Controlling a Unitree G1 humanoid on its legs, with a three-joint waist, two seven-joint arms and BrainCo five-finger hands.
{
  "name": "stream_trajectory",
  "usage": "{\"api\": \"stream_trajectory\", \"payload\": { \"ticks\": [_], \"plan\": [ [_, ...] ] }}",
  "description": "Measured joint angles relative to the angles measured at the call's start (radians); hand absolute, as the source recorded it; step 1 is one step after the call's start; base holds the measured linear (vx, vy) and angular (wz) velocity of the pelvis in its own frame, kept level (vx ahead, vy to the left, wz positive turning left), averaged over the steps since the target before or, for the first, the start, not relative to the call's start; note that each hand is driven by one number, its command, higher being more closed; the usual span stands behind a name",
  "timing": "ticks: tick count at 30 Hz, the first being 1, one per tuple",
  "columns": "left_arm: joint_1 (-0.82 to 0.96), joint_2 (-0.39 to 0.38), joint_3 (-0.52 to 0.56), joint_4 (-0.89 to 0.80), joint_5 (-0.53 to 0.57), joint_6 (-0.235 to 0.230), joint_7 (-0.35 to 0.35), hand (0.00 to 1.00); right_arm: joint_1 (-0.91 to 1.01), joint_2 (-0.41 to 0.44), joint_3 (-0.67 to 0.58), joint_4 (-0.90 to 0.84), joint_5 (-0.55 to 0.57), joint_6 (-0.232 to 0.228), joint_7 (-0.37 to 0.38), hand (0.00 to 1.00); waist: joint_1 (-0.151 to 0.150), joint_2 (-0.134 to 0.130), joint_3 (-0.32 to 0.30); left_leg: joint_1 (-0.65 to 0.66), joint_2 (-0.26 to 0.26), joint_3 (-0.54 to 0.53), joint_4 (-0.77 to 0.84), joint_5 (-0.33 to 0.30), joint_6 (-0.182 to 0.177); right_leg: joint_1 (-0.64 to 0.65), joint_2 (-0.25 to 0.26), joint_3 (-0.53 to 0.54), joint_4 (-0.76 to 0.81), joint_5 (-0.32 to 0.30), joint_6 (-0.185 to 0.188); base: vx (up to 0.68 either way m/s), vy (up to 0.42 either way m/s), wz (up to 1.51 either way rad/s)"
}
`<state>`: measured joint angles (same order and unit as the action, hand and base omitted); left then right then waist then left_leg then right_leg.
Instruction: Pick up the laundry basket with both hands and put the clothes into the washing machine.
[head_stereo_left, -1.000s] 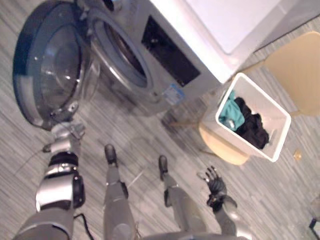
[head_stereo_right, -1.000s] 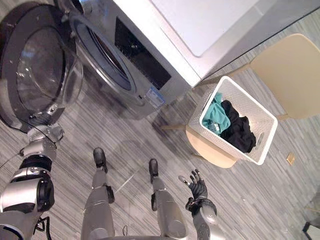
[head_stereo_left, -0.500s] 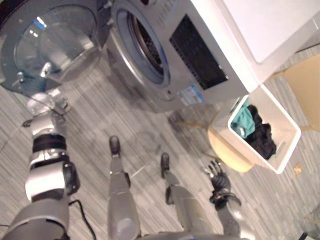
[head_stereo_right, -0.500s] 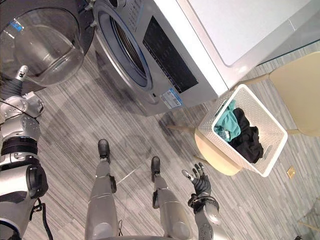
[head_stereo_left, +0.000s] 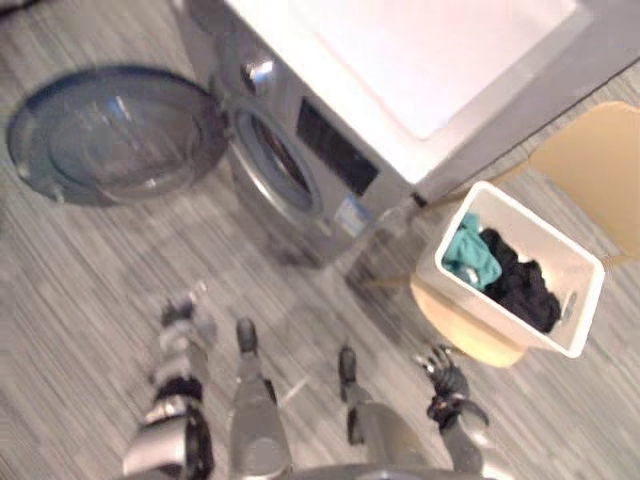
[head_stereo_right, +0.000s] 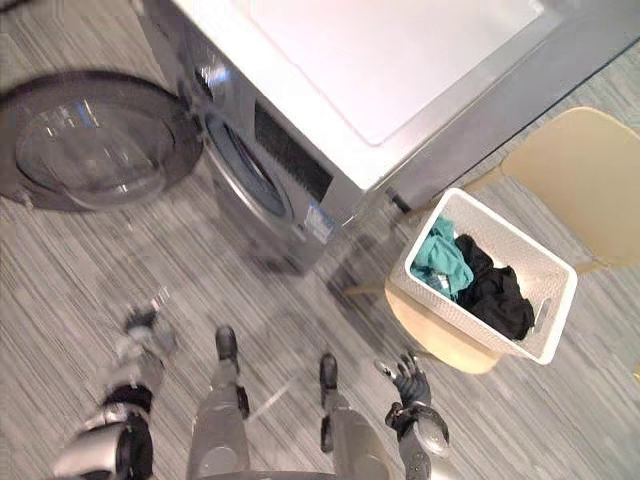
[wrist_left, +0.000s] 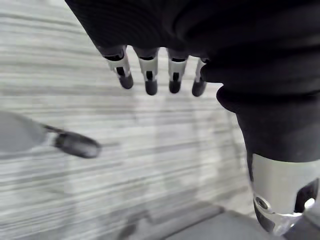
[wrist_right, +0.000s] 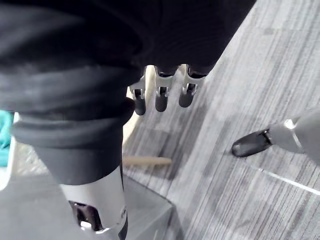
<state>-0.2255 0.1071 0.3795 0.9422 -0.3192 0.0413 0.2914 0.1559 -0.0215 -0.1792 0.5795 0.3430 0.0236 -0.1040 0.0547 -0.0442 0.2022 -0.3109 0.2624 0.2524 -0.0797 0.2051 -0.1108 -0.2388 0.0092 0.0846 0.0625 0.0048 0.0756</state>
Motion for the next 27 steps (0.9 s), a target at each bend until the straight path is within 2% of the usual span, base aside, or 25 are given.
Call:
{"api": "stream_trajectory", "payload": {
  "ticks": [1, 3, 8, 12, 13, 14, 15, 16, 17, 18, 19, 20, 21, 22, 23, 24, 25, 26, 27],
  "plan": [
    [0.047, -0.03, -0.019, 0.016, 0.0, 0.0, -0.016, 0.0, -0.013, -0.009, -0.031, 0.075, -0.01, 0.007, -0.004, 0.0, -0.012, 0.016, -0.021, 0.025, -0.01, 0.0, -0.014, 0.0, 0.0, 0.01, -0.007, -0.004, 0.022, -0.018, 0.003, 0.04, -0.022, 0.21],
    [0.139, -0.083, -0.029, 0.056, 0.055, 0.007, -0.055, 0.0, -0.042, -0.022, -0.134, 0.245, -0.043, 0.028, -0.008, 0.0, -0.016, 0.039, -0.054, 0.08, -0.033, 0.0, -0.014, -0.001, 0.0, 0.047, -0.022, -0.001, 0.06, -0.058, 0.013, 0.07, -0.01, 0.15],
    [0.232, -0.092, -0.038, 0.09, 0.118, 0.014, -0.112, 0.0, -0.062, -0.027, -0.265, 0.435, -0.08, 0.05, -0.011, 0.0, -0.019, 0.053, -0.085, 0.157, -0.063, -0.001, -0.021, -0.016, 0.001, 0.117, -0.053, -0.002, 0.078, -0.095, 0.022, 0.04, 0.013, 0.14],
    [0.284, -0.095, -0.031, 0.127, 0.154, 0.016, -0.12, 0.0, -0.075, -0.023, -0.375, 0.504, -0.079, 0.065, -0.028, 0.0, -0.043, 0.068, -0.119, 0.206, -0.059, 0.004, 0.004, -0.045, -0.004, 0.16, -0.056, 0.004, 0.094, -0.123, 0.016, 0.03, -0.012, -0.01],
    [0.286, -0.1, -0.009, 0.123, 0.156, 0.015, -0.133, 0.0, -0.073, -0.015, -0.402, 0.506, -0.078, 0.065, -0.028, 0.0, -0.037, 0.067, -0.117, 0.198, -0.037, 0.015, 0.1, -0.1, -0.011, 0.173, -0.046, 0.024, 0.123, -0.142, 0.01, 0.02, -0.074, -0.31],
    [0.291, -0.101, 0.008, 0.12, 0.163, 0.014, -0.138, 0.0, -0.074, -0.012, -0.414, 0.506, -0.077, 0.065, -0.029, 0.0, -0.036, 0.068, -0.117, 0.195, -0.02, 0.024, 0.156, -0.128, -0.011, 0.178, -0.038, 0.033, 0.138, -0.148, 0.004, 0.0, -0.102, -0.46],
    [0.297, -0.103, 0.026, 0.113, 0.173, 0.015, -0.139, 0.0, -0.075, -0.005, -0.423, 0.499, -0.076, 0.064, -0.029, 0.0, -0.038, 0.072, -0.118, 0.186, 0.003, 0.034, 0.246, -0.163, 0.009, 0.186, -0.021, 0.052, 0.162, -0.159, -0.007, 0.0, -0.061, -0.49],
    [0.3, -0.103, 0.032, 0.11, 0.179, 0.015, -0.138, 0.0, -0.073, 0.001, -0.423, 0.491, -0.074, 0.062, -0.03, 0.0, -0.038, 0.071, -0.119, 0.172, 0.021, 0.037, 0.317, -0.189, 0.043, 0.187, -0.01, 0.062, 0.181, -0.166, -0.019, 0.0, -0.069, -0.59],
    [0.3, -0.107, 0.049, 0.107, 0.19, 0.016, -0.139, 0.0, -0.07, 0.015, -0.42, 0.477, -0.063, 0.057, -0.033, 0.0, -0.038, 0.072, -0.118, 0.13, 0.047, 0.019, 0.457, -0.212, 0.079, 0.188, 0.005, 0.087, 0.215, -0.177, -0.026, -0.01, -0.063, -0.62],
    [0.296, -0.114, 0.055, 0.099, 0.197, 0.017, -0.138, 0.0, -0.071, 0.017, -0.398, 0.464, -0.053, 0.053, -0.044, 0.0, -0.038, 0.085, -0.12, 0.094, 0.049, -0.036, 0.564, -0.235, 0.067, 0.183, 0.016, 0.12, 0.244, -0.185, -0.024, -0.02, -0.041, -0.64],
    [0.296, -0.126, 0.054, 0.087, 0.197, 0.017, -0.138, 0.0, -0.074, 0.013, -0.394, 0.463, -0.047, 0.048, -0.048, 0.0, -0.035, 0.093, -0.12, 0.084, 0.034, -0.063, 0.609, -0.267, 0.046, 0.179, 0.017, 0.139, 0.256, -0.187, -0.021, -0.05, 0.083, -0.88],
    [0.306, -0.15, 0.043, 0.079, 0.197, 0.013, -0.139, 0.0, -0.078, 0.007, -0.388, 0.462, -0.036, 0.043, -0.049, 0.0, -0.03, 0.11, -0.127, 0.083, -0.031, -0.125, 0.645, -0.332, 0.015, 0.157, 0.02, 0.182, 0.275, -0.19, -0.016, -0.06, 0.188, -1.2],
    [0.301, -0.161, 0.032, 0.079, 0.197, 0.013, -0.14, 0.0, -0.086, 0.013, -0.38, 0.453, -0.035, 0.043, -0.049, 0.0, -0.029, 0.123, -0.13, 0.101, -0.085, -0.173, 0.619, -0.407, 0.012, 0.134, 0.042, 0.233, 0.283, -0.19, -0.015, -0.06, 0.2, -1.26],
    [0.303, -0.159, 0.02, 0.081, 0.201, 0.013, -0.14, 0.0, -0.088, 0.015, -0.379, 0.448, -0.039, 0.041, -0.047, 0.0, -0.029, 0.125, -0.131, 0.12, -0.094, -0.188, 0.582, -0.443, 0.028, 0.126, 0.054, 0.255, 0.283, -0.188, -0.013, -0.04, 0.162, -1.28],
    [0.305, -0.139, 0.003, 0.079, 0.21, 0.013, -0.147, 0.0, -0.085, 0.025, -0.36, 0.448, -0.04, 0.042, -0.048, 0.0, -0.025, 0.092, -0.14, 0.158, -0.121, -0.147, 0.511, -0.452, 0.036, 0.116, 0.048, 0.317, 0.271, -0.183, -0.009, -0.03, 0.113, -0.95],
    [0.309, -0.135, 0.003, 0.079, 0.215, 0.012, -0.15, 0.0, -0.081, 0.034, -0.36, 0.448, -0.042, 0.044, -0.048, 0.0, -0.025, 0.082, -0.142, 0.172, -0.126, -0.128, 0.487, -0.452, 0.036, 0.116, 0.041, 0.339, 0.252, -0.178, -0.008, -0.04, 0.143, -1.03],
    [0.304, -0.131, 0.004, 0.08, 0.223, 0.01, -0.154, 0.0, -0.077, 0.043, -0.359, 0.445, -0.044, 0.044, -0.048, 0.0, -0.035, 0.065, -0.147, 0.185, -0.125, -0.103, 0.461, -0.452, 0.036, 0.134, 0.032, 0.365, 0.198, -0.16, -0.023, -0.03, 0.118, -0.66],
    [0.305, -0.127, 0.002, 0.08, 0.232, 0.009, -0.158, 0.0, -0.073, 0.051, -0.359, 0.445, -0.046, 0.043, -0.048, 0.0, -0.038, 0.067, -0.151, 0.189, -0.126, -0.091, 0.448, -0.452, 0.036, 0.138, 0.026, 0.375, 0.174, -0.151, -0.027, 0.01, 0.137, -0.84],
    [0.308, -0.118, -0.021, 0.08, 0.257, 0.006, -0.159, 0.0, -0.063, 0.06, -0.35, 0.437, -0.058, 0.044, -0.048, 0.0, -0.041, 0.051, -0.167, 0.206, -0.134, -0.052, 0.408, -0.452, 0.036, 0.143, 0.006, 0.396, 0.125, -0.123, -0.043, 0.03, 0.093, -0.61]
  ]
}}
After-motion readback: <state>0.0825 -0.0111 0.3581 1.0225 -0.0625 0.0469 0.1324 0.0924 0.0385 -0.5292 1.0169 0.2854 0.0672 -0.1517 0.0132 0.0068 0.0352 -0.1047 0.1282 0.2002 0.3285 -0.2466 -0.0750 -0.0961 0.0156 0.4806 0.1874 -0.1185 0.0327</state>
